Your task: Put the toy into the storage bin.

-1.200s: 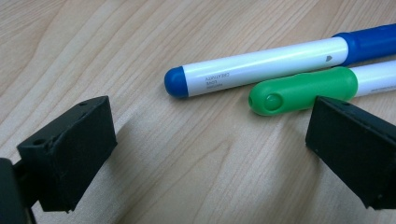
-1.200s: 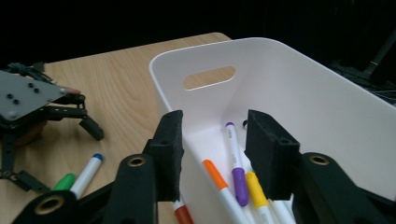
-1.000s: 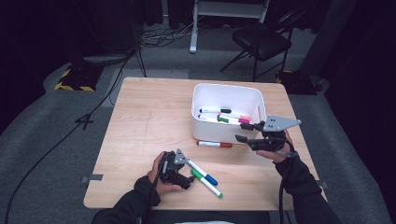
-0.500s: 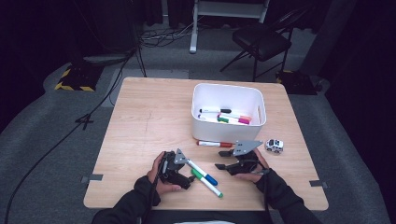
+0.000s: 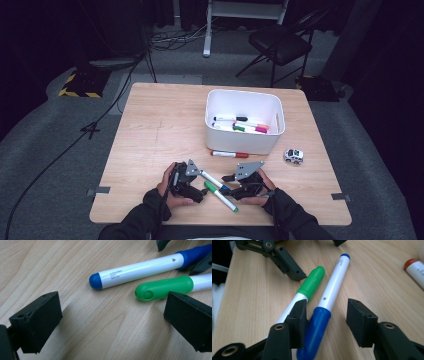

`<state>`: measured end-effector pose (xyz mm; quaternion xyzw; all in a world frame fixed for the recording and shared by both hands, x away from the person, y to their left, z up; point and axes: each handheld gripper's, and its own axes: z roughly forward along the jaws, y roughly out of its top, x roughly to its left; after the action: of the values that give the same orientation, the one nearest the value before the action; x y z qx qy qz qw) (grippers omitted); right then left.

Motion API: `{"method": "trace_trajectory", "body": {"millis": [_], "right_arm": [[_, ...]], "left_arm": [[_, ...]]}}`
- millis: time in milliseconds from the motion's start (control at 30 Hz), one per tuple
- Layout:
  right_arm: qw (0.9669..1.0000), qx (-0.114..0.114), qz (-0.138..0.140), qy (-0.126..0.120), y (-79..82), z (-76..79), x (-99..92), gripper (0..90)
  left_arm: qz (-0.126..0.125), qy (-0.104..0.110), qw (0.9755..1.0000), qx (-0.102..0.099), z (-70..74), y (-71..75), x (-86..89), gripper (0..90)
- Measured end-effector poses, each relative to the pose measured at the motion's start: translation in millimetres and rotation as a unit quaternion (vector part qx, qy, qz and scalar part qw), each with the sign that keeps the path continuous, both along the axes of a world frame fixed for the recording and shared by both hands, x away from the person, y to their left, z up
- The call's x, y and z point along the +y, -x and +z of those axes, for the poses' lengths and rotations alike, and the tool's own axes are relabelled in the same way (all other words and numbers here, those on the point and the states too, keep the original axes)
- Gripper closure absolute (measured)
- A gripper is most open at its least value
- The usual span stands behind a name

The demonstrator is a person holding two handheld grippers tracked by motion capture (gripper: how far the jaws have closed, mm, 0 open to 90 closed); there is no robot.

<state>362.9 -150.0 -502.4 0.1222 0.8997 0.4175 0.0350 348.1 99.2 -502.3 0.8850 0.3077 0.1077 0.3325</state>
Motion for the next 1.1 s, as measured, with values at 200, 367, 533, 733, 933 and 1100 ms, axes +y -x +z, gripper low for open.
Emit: {"method": "trace_trajectory", "body": {"millis": [200, 367, 533, 733, 933, 1100], "right_arm": [[0.9997, -0.021, -0.006, 0.007, -0.7, 0.7, -7.1, 71.9], [0.9997, -0.02, -0.01, 0.008, -2.0, 1.4, -17.3, 74.4], [0.9995, -0.014, -0.026, 0.01, -6.9, 2.8, -35.3, 74.6], [0.9983, -0.033, -0.046, -0.009, -7.8, 18.2, -55.6, 74.7], [0.9963, -0.059, -0.05, -0.038, -3.9, 45.6, -72.6, 74.7], [0.9938, -0.075, -0.052, -0.064, -2.0, 66.8, -83.8, 74.7]], "left_arm": [[0.0, 0.001, 1.0, 0.0, -0.1, 0.1, -0.1, 1.8], [0.0, 0.001, 1.0, 0.001, 0.0, 0.1, -0.1, 1.8], [0.0, 0.0, 1.0, 0.0, 0.0, 0.0, 0.0, 1.8], [0.0, 0.0, 1.0, 0.0, 0.1, 0.0, 0.0, 1.8], [-0.001, 0.001, 1.0, 0.002, -0.2, -0.2, -0.2, 1.8], [-0.001, 0.0, 1.0, 0.003, 0.0, -0.4, -0.3, 1.7]]}}
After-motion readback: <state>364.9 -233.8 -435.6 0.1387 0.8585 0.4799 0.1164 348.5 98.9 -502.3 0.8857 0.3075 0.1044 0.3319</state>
